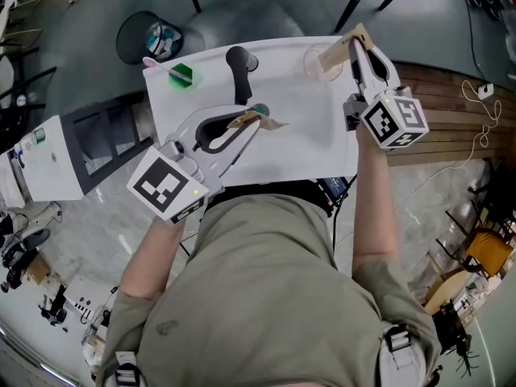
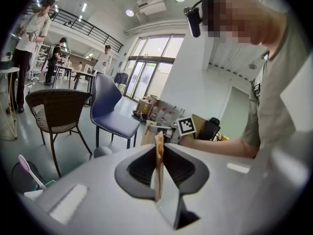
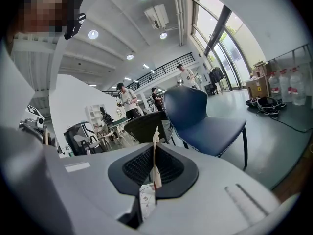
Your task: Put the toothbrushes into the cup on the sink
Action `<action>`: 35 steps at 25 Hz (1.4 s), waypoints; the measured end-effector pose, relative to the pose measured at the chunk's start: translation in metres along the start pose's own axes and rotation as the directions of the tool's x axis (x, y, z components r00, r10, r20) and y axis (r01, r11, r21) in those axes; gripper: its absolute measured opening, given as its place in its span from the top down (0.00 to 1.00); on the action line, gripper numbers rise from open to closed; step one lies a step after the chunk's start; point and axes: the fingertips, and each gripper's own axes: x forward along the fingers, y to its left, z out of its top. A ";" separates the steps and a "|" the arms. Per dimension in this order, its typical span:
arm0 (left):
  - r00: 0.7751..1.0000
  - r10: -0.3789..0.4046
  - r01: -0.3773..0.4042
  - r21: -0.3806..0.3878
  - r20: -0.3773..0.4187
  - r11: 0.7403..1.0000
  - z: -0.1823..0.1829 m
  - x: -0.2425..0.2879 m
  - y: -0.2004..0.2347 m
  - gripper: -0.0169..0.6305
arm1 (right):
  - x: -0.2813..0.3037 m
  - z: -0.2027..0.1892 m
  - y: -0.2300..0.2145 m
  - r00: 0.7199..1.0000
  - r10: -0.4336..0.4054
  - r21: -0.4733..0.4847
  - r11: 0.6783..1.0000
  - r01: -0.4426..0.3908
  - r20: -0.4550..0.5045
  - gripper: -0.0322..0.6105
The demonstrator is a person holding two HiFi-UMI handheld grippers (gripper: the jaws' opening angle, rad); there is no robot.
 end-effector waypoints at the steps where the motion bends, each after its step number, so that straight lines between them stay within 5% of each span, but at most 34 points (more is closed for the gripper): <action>1: 1.000 0.000 0.000 -0.001 -0.001 1.000 -0.001 0.000 0.000 0.90 | 0.000 -0.001 0.000 1.000 -0.002 -0.003 1.000 0.002 -0.001 0.93; 17: 1.000 -0.001 0.002 0.028 -0.011 1.000 -0.003 -0.001 0.003 0.90 | -0.004 -0.009 -0.002 0.999 -0.032 -0.044 0.999 0.031 -0.004 0.93; 35: 1.000 -0.012 0.012 0.032 -0.014 0.999 -0.005 -0.002 0.001 0.90 | -0.008 -0.012 -0.010 0.999 -0.054 0.020 0.998 0.054 0.001 0.92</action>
